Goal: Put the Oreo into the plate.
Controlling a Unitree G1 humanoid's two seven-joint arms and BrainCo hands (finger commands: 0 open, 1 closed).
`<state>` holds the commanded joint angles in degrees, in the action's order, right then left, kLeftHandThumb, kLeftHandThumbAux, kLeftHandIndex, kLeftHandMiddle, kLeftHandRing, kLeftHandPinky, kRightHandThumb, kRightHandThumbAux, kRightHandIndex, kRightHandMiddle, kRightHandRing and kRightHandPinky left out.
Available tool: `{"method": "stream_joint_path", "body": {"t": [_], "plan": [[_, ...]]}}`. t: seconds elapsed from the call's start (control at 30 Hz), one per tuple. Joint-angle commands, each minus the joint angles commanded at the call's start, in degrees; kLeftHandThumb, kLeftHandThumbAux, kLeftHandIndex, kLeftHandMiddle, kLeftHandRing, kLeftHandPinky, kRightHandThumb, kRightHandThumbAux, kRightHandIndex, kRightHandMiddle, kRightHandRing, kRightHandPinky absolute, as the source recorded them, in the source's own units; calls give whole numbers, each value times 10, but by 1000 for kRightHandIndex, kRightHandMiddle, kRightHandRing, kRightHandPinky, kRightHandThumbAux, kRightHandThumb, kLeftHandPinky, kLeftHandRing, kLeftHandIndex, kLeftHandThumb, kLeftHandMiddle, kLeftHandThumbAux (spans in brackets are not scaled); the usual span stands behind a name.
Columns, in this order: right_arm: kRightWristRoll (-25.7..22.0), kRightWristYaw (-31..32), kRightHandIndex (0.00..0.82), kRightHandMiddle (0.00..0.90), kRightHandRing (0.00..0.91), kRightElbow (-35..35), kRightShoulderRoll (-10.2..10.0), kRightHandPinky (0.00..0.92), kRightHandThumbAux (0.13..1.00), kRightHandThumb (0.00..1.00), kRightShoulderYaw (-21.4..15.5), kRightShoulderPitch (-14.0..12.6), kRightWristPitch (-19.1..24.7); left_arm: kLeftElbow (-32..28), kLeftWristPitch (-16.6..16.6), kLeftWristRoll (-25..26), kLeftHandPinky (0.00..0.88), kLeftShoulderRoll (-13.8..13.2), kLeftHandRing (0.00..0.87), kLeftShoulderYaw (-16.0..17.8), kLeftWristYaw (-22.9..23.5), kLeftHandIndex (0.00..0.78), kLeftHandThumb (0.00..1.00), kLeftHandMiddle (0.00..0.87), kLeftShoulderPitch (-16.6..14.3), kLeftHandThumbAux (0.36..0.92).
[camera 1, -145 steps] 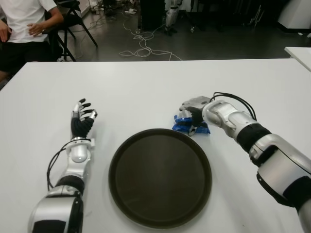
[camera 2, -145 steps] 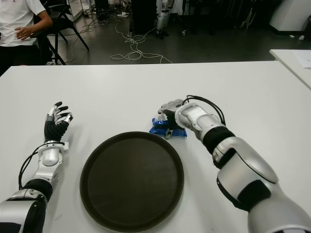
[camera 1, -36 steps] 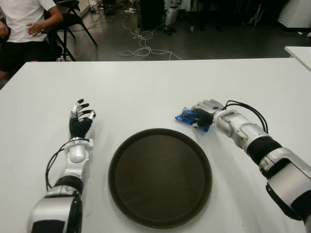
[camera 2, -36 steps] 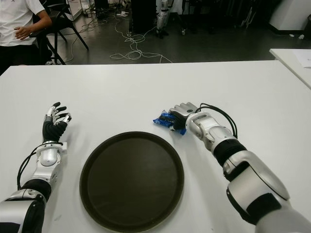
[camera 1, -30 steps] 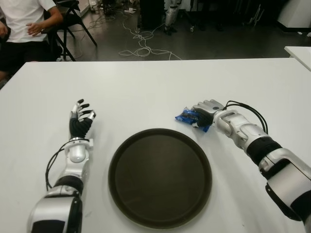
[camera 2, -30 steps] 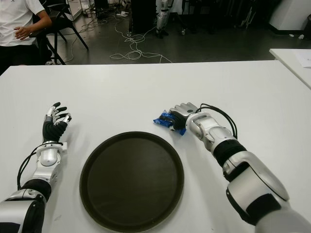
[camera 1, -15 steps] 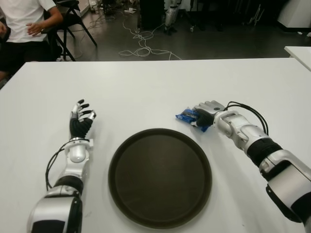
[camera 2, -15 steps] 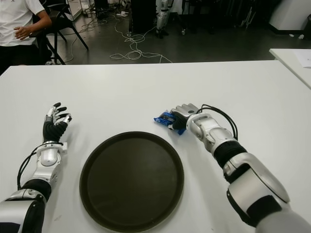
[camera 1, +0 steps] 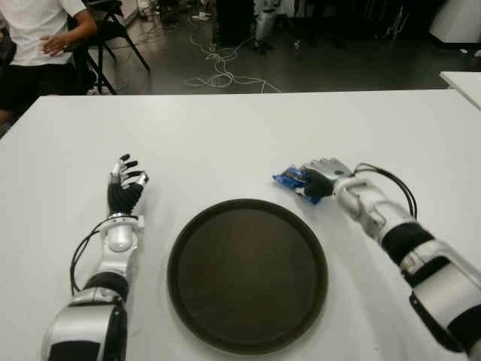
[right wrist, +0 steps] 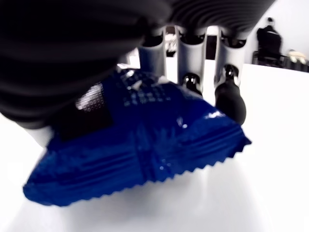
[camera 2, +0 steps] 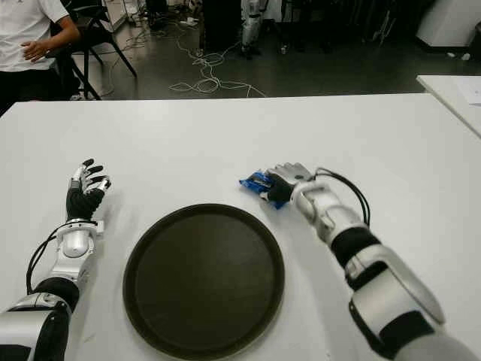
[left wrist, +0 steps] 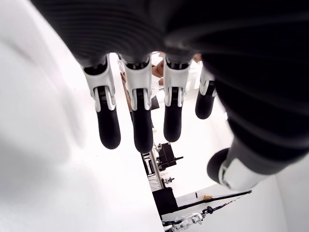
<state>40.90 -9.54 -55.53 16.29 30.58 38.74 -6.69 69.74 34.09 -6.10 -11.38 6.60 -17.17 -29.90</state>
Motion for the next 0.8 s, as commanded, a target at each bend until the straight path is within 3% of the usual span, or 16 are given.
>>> {"method": "stream_joint_path", "body": {"t": [0.27,0.8], "plan": [[-85,-92,439,784,782,-21,-37,779,718,706,-84,-12,-55,-1,5,3,294,0,256,1,8,149,300,229,2,641],[-206,-81,441,818,824,-18,-69,817,717,709,-186,-11,-130,-1,4,3,299,-2,260,2,5,151,306,233,2,640]]}}
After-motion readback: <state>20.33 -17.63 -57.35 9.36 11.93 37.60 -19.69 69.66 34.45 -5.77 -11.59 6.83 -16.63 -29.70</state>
